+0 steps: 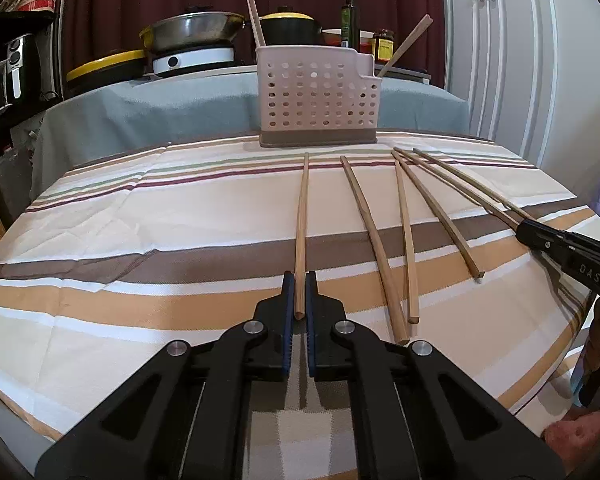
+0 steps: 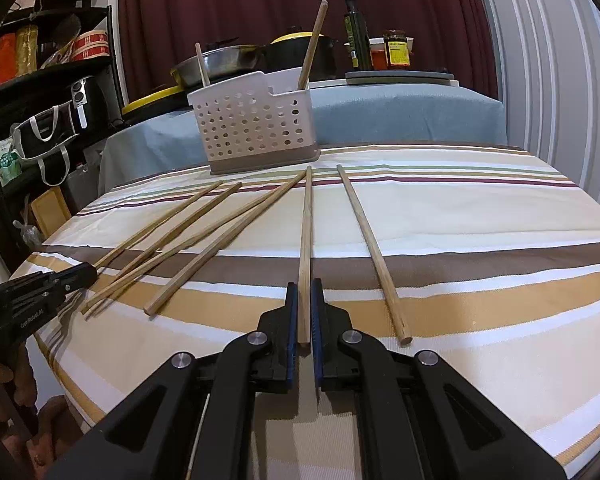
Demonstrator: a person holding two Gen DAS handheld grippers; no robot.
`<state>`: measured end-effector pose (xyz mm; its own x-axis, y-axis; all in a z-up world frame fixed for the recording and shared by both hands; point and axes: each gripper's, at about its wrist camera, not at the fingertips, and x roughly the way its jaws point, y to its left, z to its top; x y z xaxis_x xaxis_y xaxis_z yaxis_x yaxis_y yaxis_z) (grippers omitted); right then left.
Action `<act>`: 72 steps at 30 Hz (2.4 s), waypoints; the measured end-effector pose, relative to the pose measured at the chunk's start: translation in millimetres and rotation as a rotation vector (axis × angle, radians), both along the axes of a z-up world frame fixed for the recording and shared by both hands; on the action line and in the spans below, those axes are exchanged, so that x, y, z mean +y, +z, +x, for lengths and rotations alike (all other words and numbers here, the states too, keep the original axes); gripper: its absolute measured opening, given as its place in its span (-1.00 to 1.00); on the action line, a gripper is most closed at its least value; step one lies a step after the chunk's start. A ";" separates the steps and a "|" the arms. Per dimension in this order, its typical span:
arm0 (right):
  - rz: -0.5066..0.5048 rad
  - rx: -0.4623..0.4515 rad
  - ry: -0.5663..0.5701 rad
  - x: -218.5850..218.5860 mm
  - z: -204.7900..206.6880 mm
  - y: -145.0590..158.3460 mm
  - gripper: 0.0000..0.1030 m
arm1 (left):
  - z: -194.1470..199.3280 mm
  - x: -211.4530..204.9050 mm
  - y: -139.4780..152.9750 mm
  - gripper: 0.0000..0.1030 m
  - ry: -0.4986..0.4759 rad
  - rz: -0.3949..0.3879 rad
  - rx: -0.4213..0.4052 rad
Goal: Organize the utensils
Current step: 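Close the left gripper on a wooden chopstick while the right gripper grasps another, then lift the left gripper's chopstick to the white holder while the right gripper carries its chopstick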
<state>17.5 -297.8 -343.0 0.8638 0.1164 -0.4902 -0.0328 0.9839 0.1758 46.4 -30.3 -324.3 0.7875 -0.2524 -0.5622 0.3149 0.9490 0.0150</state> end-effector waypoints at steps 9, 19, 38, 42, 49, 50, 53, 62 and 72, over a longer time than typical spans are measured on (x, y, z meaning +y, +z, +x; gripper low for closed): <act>-0.037 -0.067 -0.019 1.5 -7.8 27.3 -0.86 | -7.2 4.5 30.4 -0.89 0.028 -0.007 -0.076; -0.065 -0.161 -0.029 2.9 -12.7 72.5 -0.87 | -10.3 8.6 79.3 -0.89 0.064 -0.039 -0.174; -0.066 -0.266 -0.038 0.7 16.0 139.3 -0.87 | 24.7 25.1 153.5 -0.89 0.101 -0.086 -0.238; -0.076 -0.268 -0.031 3.5 33.8 148.9 -0.87 | 40.7 23.5 160.3 -0.89 0.101 -0.082 -0.244; -0.079 -0.268 -0.022 5.9 59.9 159.0 -0.86 | 66.8 19.7 169.9 -0.89 0.096 -0.072 -0.244; -0.078 -0.267 -0.022 5.9 61.6 159.6 -0.87 | 69.0 19.7 170.5 -0.89 0.097 -0.074 -0.242; -0.075 -0.267 -0.017 7.8 65.9 162.6 -0.87 | 75.5 19.7 174.7 -0.89 0.106 -0.070 -0.241; -0.064 -0.309 0.005 8.4 77.9 188.6 -0.87 | 89.6 17.5 204.3 -0.89 0.077 -0.111 -0.263; -0.076 -0.437 0.037 9.7 107.3 244.0 -0.87 | 119.2 -2.7 275.5 -0.89 0.026 -0.131 -0.417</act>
